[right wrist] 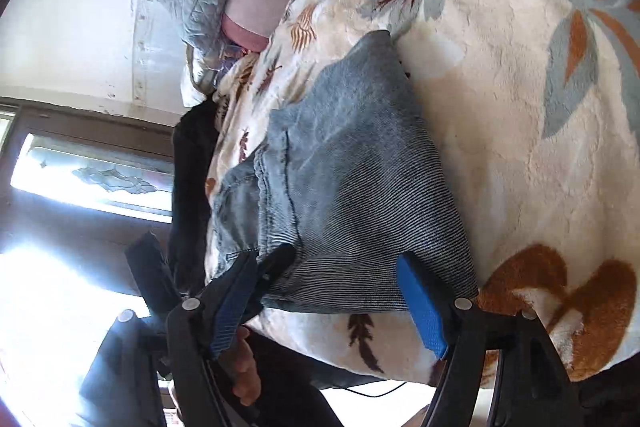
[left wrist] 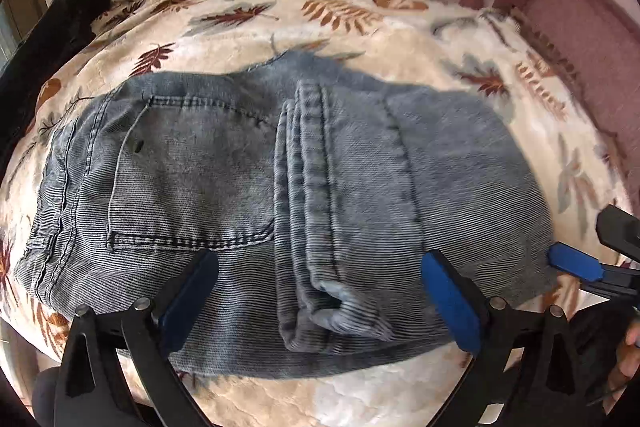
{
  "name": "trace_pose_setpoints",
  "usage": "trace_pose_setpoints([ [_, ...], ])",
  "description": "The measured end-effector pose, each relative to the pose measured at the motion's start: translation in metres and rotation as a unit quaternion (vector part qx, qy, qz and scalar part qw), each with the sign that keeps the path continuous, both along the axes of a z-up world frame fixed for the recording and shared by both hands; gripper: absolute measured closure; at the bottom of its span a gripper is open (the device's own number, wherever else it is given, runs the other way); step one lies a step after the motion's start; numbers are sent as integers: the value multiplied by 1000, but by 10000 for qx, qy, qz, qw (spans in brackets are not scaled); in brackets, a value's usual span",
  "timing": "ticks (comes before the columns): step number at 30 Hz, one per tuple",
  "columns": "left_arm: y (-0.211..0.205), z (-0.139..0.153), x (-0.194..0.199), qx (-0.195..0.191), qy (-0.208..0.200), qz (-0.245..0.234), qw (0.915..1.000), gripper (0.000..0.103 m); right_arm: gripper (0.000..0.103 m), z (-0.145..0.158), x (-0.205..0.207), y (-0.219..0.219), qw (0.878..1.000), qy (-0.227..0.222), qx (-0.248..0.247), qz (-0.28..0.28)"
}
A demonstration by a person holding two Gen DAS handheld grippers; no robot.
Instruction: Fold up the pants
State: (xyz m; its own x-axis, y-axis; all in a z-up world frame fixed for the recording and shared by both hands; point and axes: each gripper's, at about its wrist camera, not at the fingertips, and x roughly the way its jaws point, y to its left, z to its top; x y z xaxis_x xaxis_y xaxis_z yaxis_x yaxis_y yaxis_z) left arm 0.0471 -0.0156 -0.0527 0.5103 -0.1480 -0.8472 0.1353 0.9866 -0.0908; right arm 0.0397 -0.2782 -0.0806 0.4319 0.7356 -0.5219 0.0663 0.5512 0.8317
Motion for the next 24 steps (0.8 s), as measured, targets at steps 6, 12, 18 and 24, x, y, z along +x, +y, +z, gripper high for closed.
trace_pose_setpoints([
  [6, -12, 36, -18, -386, -817, -430, 9950, 2, 27, 25, 23, -26, 9965, -65, -799, -238],
  [12, -15, -21, -1, -106, -57, -383, 9992, 2, 28, 15, 96, -18, 9869, 223, -1566, 332],
  [18, -22, -31, -11, 226, -378, -609, 9972, 2, 75, -16, 145, 8, 9704, 436, -2224, 839],
  [24, -21, -33, -12, 230, -511, -682, 9961, 1, 90, -22, 149, 12, 9596, 214, -2758, 504],
])
